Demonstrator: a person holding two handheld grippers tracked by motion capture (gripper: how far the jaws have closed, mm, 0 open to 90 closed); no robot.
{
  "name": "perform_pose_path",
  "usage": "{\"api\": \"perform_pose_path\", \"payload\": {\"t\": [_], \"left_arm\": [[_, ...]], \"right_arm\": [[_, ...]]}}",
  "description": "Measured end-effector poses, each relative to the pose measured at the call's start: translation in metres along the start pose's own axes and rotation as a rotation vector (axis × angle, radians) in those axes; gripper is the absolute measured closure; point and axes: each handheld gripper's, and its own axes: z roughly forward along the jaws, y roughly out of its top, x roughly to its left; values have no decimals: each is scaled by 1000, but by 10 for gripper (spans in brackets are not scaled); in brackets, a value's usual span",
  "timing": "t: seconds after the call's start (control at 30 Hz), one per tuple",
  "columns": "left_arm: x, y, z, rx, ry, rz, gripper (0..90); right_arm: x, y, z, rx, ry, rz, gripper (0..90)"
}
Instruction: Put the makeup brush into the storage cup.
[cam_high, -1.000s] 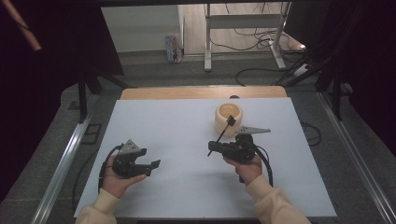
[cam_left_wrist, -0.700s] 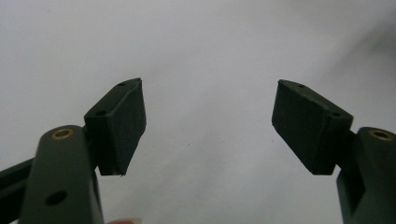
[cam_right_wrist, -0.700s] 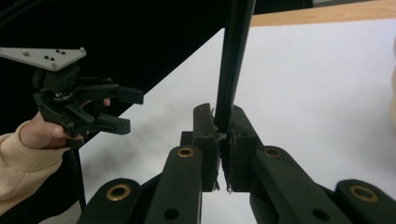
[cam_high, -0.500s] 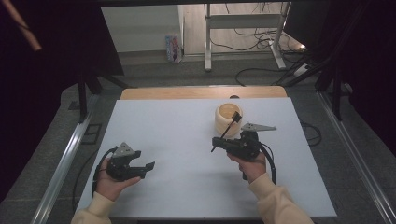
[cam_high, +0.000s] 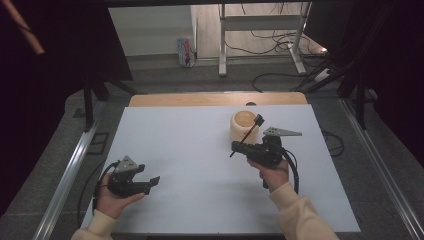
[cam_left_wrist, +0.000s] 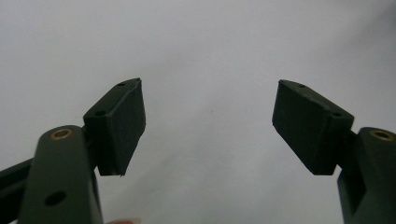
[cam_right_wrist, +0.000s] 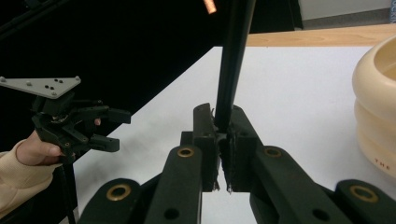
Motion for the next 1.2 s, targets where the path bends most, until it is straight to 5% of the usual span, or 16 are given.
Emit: {"api": "perform_pose_path", "payload": {"t": [0.6,1.2], "left_arm": [[8,-15,-6,19,16,-27,250],[7,-15,-4,27,12,-22,242]], "right_arm": [[-4,22,-4,-38,-22,-25,844],[-29,41,-4,-48,-78,-5,844]]}}
